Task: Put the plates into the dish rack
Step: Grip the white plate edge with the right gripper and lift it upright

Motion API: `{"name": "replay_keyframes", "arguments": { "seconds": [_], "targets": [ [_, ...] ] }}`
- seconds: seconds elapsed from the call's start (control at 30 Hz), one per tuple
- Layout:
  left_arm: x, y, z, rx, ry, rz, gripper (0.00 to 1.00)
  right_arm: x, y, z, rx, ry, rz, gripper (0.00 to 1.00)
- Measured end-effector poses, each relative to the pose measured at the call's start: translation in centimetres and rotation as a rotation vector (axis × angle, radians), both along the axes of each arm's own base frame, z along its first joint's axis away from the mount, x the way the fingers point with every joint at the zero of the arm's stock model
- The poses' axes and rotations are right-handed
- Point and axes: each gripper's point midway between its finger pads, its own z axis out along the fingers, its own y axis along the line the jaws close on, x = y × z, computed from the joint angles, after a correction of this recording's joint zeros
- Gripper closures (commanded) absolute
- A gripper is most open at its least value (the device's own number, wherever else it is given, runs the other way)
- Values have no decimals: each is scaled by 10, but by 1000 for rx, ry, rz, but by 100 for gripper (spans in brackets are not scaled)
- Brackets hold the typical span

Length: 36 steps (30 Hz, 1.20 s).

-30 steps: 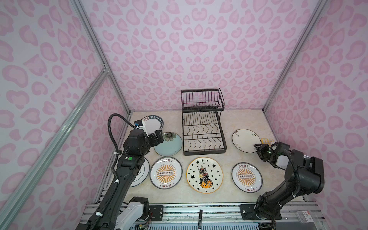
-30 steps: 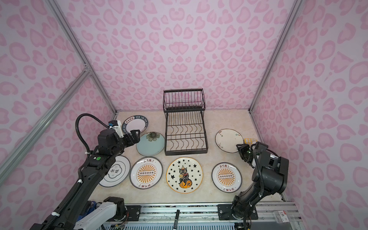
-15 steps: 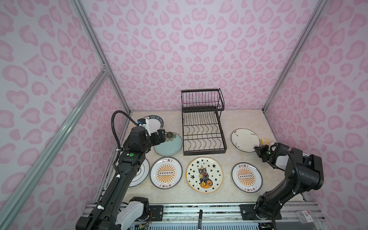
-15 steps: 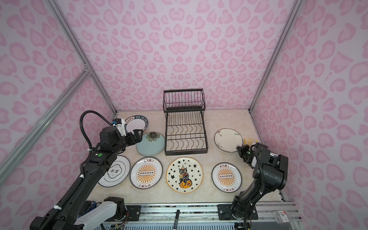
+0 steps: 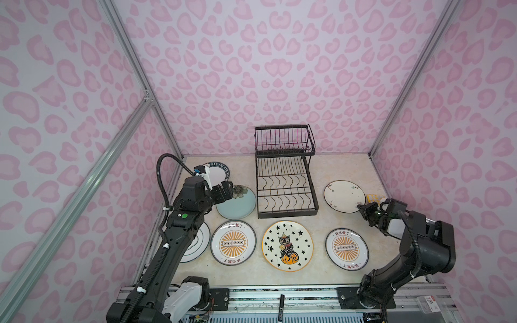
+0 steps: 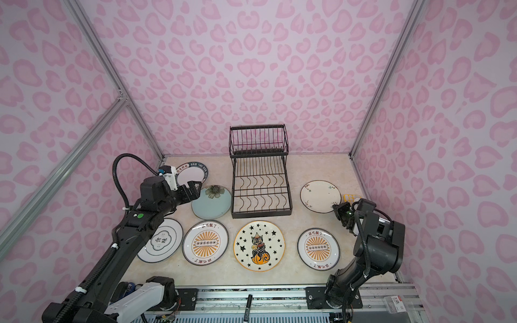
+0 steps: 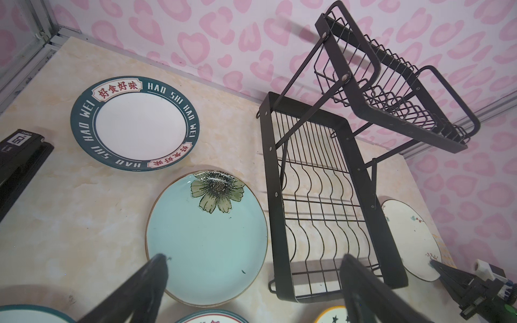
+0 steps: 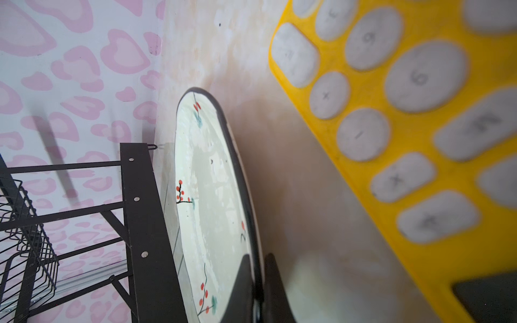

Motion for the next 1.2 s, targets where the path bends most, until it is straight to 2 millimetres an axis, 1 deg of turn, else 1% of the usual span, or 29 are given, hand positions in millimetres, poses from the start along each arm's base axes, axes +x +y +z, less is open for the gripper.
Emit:
{"name": "replay_keyframes", "arguments": {
  "seconds": [0.2, 0.5, 0.73, 0.87, 1.0, 1.1, 1.2],
  "targets": [
    [0, 1, 1, -8, -2, 7, 2, -2, -1, 27, -86, -8, 20, 100],
    [3, -4, -5, -20, 24, -8, 1, -5, -1, 66, -159, -50, 45, 100],
    [4, -8, -4, -34, 25, -29, 0, -5, 4, 93, -197, -89, 74, 100],
    [5, -10, -6, -42, 35, -39, 1, -6, 10, 105, -197, -112, 90, 100],
    [6, -14, -8, -56, 42, -56, 1, -6, 24, 123, -204, -149, 121, 100],
    [8, -19, -9, -81, 44, -69, 0, -3, 48, 144, -218, -202, 183, 100],
    [12, -24, -10, -106, 43, -89, 0, -2, 75, 156, -212, -238, 253, 100]
  ]
}}
